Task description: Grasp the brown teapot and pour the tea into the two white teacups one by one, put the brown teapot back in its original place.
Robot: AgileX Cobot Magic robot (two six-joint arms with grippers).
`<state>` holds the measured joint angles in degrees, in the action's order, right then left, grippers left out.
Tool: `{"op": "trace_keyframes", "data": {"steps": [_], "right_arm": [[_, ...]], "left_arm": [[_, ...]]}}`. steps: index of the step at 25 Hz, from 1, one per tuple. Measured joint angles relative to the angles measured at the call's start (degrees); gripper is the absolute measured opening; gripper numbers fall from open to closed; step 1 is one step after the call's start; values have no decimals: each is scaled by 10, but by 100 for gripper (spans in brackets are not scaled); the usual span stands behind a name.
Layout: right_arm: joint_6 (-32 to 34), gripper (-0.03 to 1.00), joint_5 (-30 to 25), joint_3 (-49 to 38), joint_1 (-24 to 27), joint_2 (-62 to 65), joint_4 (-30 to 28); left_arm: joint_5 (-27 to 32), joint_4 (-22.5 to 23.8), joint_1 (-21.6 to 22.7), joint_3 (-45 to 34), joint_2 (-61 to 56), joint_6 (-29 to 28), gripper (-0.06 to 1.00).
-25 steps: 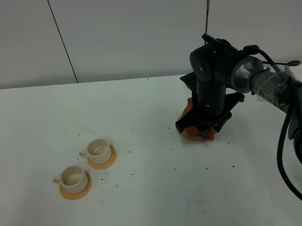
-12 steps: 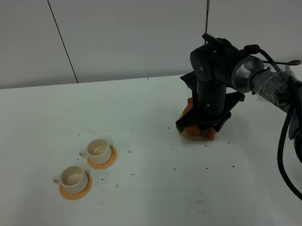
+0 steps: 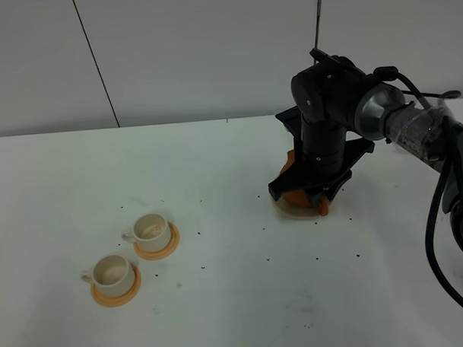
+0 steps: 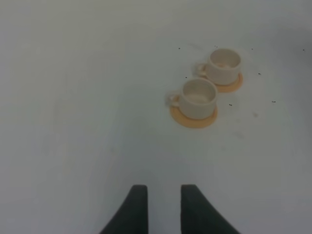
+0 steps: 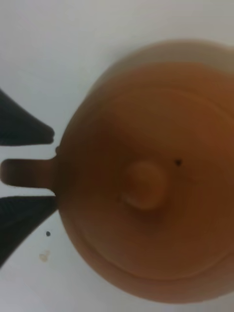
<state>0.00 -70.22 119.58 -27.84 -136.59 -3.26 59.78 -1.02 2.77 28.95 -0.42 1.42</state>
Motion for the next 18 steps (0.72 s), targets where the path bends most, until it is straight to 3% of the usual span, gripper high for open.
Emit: {"op": "trace_keyframes", "data": {"steps": [13, 18], "right_arm": [[0, 24, -3, 11, 0, 0, 0], [0, 14, -3, 11, 0, 0, -1]], "left_arm": [[0, 0, 0, 0, 0, 0, 24], [0, 0, 0, 0, 0, 0, 24]]}}
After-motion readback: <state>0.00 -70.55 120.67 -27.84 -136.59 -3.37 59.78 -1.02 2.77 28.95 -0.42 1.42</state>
